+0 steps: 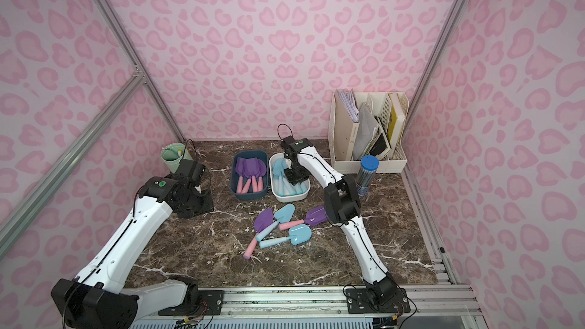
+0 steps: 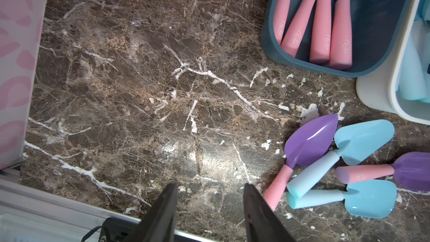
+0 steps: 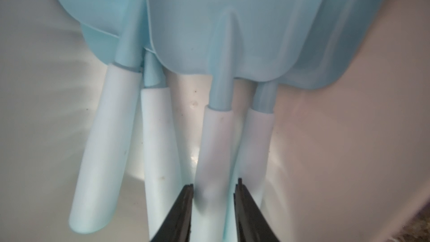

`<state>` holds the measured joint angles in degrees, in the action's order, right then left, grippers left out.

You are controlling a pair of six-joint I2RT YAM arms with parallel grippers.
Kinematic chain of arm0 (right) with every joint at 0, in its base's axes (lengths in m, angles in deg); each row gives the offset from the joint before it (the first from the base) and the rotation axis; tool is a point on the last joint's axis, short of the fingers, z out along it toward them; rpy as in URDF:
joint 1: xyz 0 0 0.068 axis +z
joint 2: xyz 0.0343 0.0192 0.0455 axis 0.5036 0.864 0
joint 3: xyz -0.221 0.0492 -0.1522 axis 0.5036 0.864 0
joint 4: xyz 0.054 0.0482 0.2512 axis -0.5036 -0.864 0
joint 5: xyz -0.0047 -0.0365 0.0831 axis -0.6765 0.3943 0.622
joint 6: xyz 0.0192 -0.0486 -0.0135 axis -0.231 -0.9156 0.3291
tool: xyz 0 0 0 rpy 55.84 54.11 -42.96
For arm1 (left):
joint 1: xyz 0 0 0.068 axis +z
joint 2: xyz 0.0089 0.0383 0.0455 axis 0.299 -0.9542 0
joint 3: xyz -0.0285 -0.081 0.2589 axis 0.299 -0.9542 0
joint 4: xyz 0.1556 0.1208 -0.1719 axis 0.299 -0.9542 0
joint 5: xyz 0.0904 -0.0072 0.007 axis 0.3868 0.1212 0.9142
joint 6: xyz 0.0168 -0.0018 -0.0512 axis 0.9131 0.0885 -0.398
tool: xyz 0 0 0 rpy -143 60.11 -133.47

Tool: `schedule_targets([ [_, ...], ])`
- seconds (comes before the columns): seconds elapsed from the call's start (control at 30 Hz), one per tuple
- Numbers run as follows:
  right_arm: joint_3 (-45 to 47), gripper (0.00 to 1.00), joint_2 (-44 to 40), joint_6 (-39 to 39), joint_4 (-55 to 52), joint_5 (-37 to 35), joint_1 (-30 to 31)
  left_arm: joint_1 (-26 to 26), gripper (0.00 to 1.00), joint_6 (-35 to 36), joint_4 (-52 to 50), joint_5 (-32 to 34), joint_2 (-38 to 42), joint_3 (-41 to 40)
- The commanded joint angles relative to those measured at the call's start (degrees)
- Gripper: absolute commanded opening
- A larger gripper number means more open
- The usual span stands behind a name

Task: Sort the small shovels by color and place them into the storage box
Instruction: Place the shovel in the storage box.

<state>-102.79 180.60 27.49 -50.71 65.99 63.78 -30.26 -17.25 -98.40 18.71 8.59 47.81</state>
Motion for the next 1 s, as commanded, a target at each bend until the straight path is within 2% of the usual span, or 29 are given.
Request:
schedule_targets([
  [0.0,-0.31,0.37,-0.62,-0.51,-0.42,0.04,-0.25,0.03,0.51,0.2,0.02,0.34,-0.08,0.46],
  [0.33,-1.58,0.39,-5.23,0.09,-0.17,-1.03,-0.65,-0.01,0.51,0.24,-0.67,0.34,0.11,1.82],
  [0.57,0.41,0.4,-13.82,3.62,3.24,-3.29,-0.58,-0.96,0.51,0.53,-1.02,-0.94,0.3,2.91],
  [0.67,7.2,0.44,-21.11,5.82,8.78,-3.79,-0.67,-2.93,0.51,0.92,-1.03,-1.17,0.3,3.78],
  [0.97,30.34,0.45,-43.09,14.05,20.72,-5.58,-1.23,-10.66,0.51,3.04,-1.5,-1.89,1.85,2.86],
])
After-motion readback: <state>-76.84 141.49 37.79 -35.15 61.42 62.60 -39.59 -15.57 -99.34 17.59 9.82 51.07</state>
